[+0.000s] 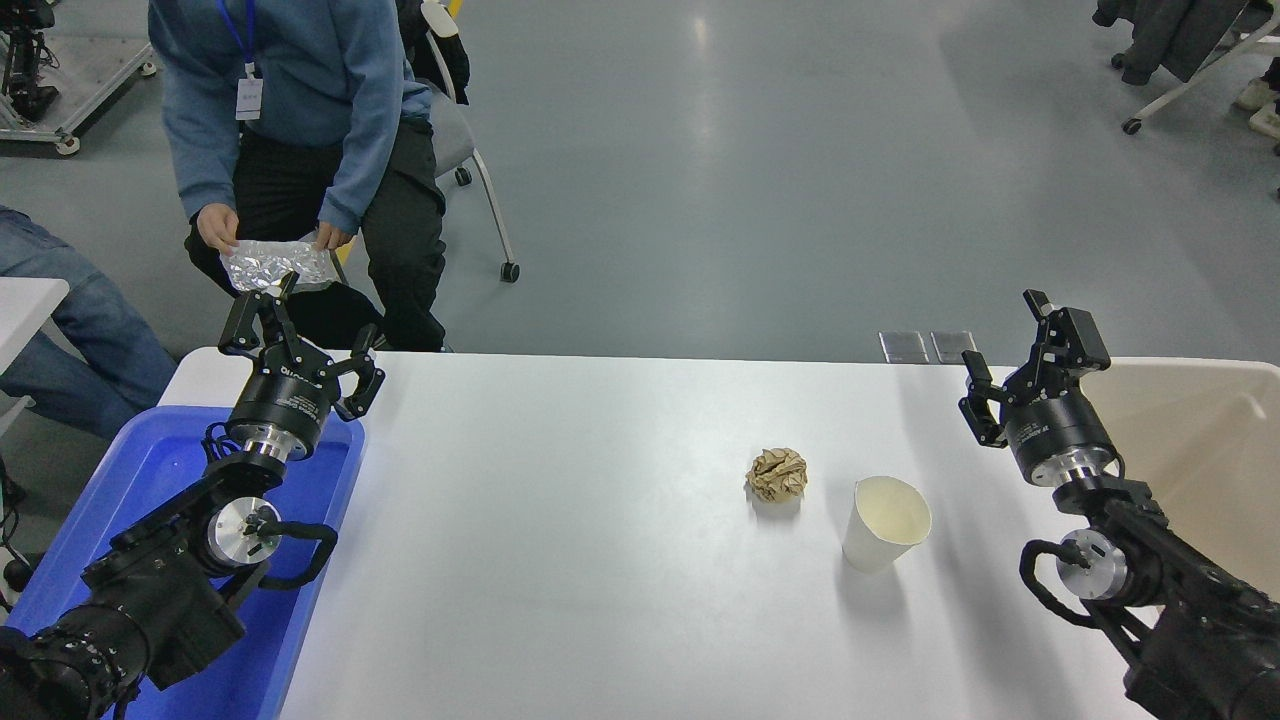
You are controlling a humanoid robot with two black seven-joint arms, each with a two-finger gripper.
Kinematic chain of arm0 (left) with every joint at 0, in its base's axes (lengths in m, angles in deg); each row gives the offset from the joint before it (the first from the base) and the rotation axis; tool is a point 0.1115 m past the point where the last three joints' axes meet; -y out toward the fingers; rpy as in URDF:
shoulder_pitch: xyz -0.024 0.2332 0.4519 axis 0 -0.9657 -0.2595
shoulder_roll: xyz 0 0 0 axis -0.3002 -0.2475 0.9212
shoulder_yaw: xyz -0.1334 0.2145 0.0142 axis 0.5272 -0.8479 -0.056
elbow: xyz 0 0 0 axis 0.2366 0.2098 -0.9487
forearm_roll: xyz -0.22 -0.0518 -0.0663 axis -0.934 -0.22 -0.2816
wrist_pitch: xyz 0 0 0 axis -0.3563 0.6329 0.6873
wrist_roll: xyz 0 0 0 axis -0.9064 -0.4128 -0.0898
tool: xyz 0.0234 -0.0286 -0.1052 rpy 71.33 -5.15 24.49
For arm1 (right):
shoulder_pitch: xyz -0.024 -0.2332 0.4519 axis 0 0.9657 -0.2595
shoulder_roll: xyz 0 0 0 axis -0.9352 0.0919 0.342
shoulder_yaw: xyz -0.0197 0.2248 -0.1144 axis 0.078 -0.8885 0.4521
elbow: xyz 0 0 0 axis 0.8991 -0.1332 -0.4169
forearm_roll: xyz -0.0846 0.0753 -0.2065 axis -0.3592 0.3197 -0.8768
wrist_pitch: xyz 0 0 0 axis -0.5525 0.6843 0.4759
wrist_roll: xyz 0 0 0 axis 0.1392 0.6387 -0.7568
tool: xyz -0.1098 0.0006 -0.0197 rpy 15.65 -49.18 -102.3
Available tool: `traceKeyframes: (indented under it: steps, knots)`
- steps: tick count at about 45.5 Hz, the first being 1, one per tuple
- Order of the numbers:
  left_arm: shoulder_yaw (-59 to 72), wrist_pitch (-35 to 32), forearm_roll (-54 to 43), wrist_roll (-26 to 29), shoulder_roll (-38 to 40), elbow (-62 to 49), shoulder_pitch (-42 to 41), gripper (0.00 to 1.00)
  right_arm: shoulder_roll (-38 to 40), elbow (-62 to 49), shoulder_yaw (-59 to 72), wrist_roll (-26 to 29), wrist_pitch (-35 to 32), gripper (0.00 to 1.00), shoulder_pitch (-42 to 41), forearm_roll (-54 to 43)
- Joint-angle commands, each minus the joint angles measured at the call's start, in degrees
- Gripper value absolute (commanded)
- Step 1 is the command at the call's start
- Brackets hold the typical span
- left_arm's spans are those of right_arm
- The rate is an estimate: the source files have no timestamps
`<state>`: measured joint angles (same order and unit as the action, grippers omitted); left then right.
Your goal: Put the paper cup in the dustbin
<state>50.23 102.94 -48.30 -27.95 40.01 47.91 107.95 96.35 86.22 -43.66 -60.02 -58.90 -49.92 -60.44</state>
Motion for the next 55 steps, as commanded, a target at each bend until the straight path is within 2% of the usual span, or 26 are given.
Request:
traceKeyframes:
  steps: [1, 55]
  knots:
    - [0.00, 0.00, 0.00, 0.00, 0.00, 0.00, 0.00, 1.00, 0.87, 0.94, 0.82, 2.59, 0.61, 1.00, 0.09, -0.13]
    - [0.00, 0.00, 0.00, 0.00, 0.00, 0.00, 0.00, 1.00, 3.24, 1.03, 0.73, 2.33, 0.53, 1.00, -2.64, 0.14]
